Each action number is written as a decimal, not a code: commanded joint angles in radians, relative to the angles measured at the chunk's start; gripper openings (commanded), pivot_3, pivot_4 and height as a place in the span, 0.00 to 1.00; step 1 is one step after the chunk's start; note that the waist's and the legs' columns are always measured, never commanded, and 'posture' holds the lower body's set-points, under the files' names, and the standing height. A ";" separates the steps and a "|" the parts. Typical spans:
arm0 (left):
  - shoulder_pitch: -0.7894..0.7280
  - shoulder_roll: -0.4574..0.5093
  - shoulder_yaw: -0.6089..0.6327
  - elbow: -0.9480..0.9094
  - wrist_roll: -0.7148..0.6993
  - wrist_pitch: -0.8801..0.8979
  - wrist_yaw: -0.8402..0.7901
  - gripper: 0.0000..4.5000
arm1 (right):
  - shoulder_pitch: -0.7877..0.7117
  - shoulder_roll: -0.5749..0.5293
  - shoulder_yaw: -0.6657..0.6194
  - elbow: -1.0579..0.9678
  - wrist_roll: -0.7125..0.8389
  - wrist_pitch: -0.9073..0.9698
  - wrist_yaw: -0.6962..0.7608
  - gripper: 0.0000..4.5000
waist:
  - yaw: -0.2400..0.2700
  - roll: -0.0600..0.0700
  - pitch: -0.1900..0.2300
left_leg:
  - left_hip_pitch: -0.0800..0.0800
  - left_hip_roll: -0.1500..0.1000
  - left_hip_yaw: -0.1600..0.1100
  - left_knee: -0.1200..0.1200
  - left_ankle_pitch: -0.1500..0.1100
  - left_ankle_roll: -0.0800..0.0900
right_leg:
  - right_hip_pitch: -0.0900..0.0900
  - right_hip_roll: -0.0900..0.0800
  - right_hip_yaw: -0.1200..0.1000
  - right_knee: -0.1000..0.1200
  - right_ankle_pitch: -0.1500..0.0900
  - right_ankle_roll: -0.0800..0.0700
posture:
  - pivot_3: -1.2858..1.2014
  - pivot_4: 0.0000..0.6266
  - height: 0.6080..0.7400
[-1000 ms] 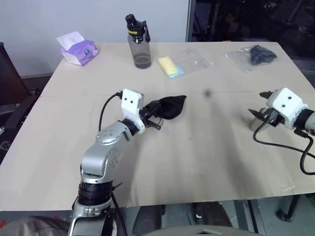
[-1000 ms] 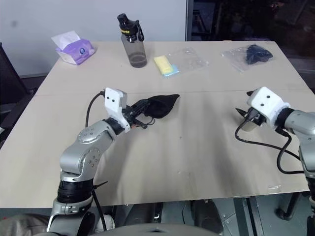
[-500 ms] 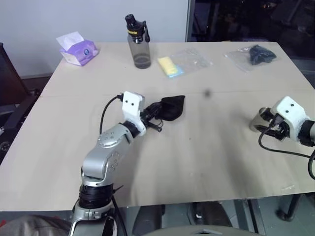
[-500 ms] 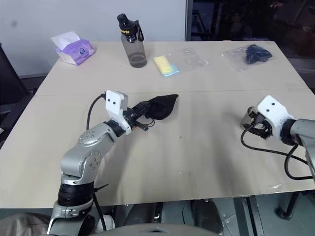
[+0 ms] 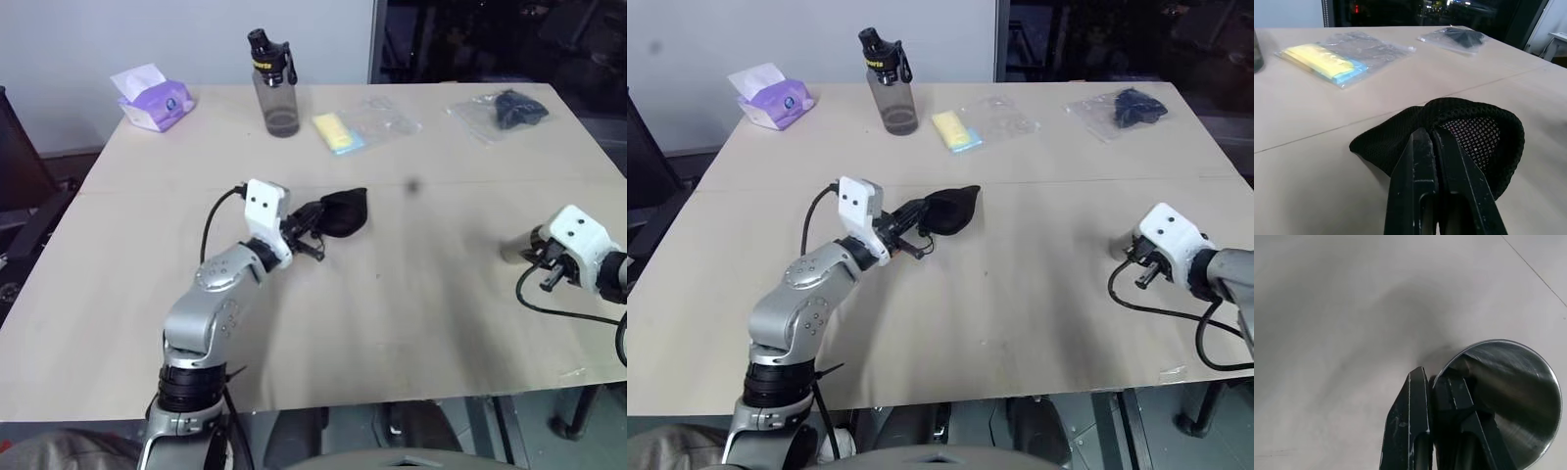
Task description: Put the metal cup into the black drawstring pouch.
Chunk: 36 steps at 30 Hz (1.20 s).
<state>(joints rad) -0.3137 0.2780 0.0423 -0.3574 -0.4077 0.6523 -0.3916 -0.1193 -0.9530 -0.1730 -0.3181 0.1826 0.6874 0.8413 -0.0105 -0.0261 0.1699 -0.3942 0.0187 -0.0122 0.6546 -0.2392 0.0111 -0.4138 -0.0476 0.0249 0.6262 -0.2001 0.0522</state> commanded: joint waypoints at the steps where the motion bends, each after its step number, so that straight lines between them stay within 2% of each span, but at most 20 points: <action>1: -0.053 -0.058 0.013 0.001 -0.068 0.040 0.025 0.00 | -0.152 0.167 -0.040 -0.109 0.138 -0.104 -0.050 0.01 | -0.008 0.000 0.001 | 0.001 0.001 0.001 0.000 0.000 0.000 | 0.000 0.001 0.001 0.000 0.000 0.002 | 0.52 0.24 1.00; 4: -0.077 -0.071 -0.009 0.022 -0.063 0.061 0.028 0.00 | -0.241 0.277 -0.024 -0.193 0.240 -0.078 -0.070 0.01 | -0.006 0.000 0.001 | 0.001 0.001 -0.001 0.000 0.000 0.000 | 0.000 0.002 0.001 0.001 0.001 0.006 | 0.52 0.24 1.00; 7: -0.097 -0.084 -0.010 0.039 -0.075 0.073 0.032 0.00 | -0.298 0.350 0.021 -0.274 0.321 -0.063 -0.082 0.01 | -0.001 0.000 0.001 | -0.001 0.001 -0.004 0.000 0.000 0.000 | 0.000 0.002 -0.002 0.001 0.003 0.003 | 0.52 0.24 1.00; 12: -0.128 -0.129 0.025 0.050 -0.129 0.101 0.054 0.00 | -0.288 0.388 0.094 -0.343 0.389 -0.033 -0.088 0.01 | 0.012 0.000 0.001 | -0.005 -0.001 -0.008 0.000 0.000 0.000 | 0.000 0.000 -0.007 -0.001 0.003 0.003 | 0.52 0.24 1.00; 14: -0.137 -0.134 0.029 0.049 -0.150 0.118 0.054 0.00 | -0.266 0.381 0.156 -0.340 0.345 -0.067 -0.081 0.01 | 0.013 0.000 0.001 | -0.005 -0.002 -0.009 0.000 0.000 0.000 | 0.000 -0.001 -0.007 -0.001 0.003 0.003 | 0.52 0.24 1.00; 19: -0.109 -0.106 0.014 0.033 -0.170 0.149 0.026 0.00 | -0.231 0.365 0.301 -0.229 0.125 -0.247 -0.106 0.01 | 0.002 0.000 0.001 | -0.003 -0.002 -0.009 0.000 0.000 0.000 | 0.000 0.000 -0.007 0.000 0.002 0.001 | 0.52 0.24 1.00; 22: -0.100 -0.103 0.027 0.004 -0.211 0.171 0.015 0.00 | -0.233 0.377 0.334 -0.142 0.009 -0.321 -0.164 0.01 | -0.001 0.000 0.001 | -0.002 -0.002 -0.009 0.000 0.000 0.000 | 0.000 0.000 -0.007 0.001 0.002 0.000 | 0.52 0.24 1.00; 27: -0.079 -0.096 0.041 -0.022 -0.280 0.202 -0.004 0.00 | -0.250 0.466 0.346 -0.085 -0.028 -0.338 -0.233 0.01 | -0.002 0.000 0.001 | -0.003 -0.002 -0.010 0.000 0.000 0.000 | 0.000 0.000 -0.007 0.001 0.003 0.002 | 0.52 0.24 1.00; 31: -0.083 -0.105 0.036 -0.017 -0.299 0.201 0.009 0.00 | -0.246 0.596 0.354 -0.057 0.007 -0.311 -0.293 0.01 | -0.002 0.000 0.001 | -0.003 -0.002 -0.011 -0.001 0.000 0.000 | 0.000 0.000 -0.008 0.001 0.003 0.002 | 0.52 0.24 1.00; 34: -0.078 -0.107 0.021 -0.020 -0.295 0.195 0.008 0.00 | -0.252 0.784 0.321 -0.075 0.169 -0.203 -0.350 0.01 | -0.004 0.001 0.001 | -0.003 -0.001 -0.012 -0.001 0.000 0.000 | 0.000 0.000 -0.008 0.001 0.003 0.002 | 0.52 0.24 1.00; 36: -0.077 -0.108 0.027 -0.019 -0.298 0.190 0.010 0.00 | -0.239 0.840 0.303 -0.090 0.261 -0.120 -0.345 0.01 | -0.001 0.001 0.001 | -0.003 -0.001 -0.013 -0.001 0.000 0.000 | 0.000 0.000 -0.009 0.001 0.003 0.002 | 0.52 0.24 1.00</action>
<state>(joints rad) -0.3860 0.1781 0.0796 -0.3449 -0.6906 0.8559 -0.3803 -0.3541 -0.1268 0.1109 -0.3421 0.3518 0.5353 0.4731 -0.0118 -0.0253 0.1712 -0.3971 0.0174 -0.0251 0.6540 -0.2390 0.0108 -0.4137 -0.0473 0.0159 0.6276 -0.1973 0.0540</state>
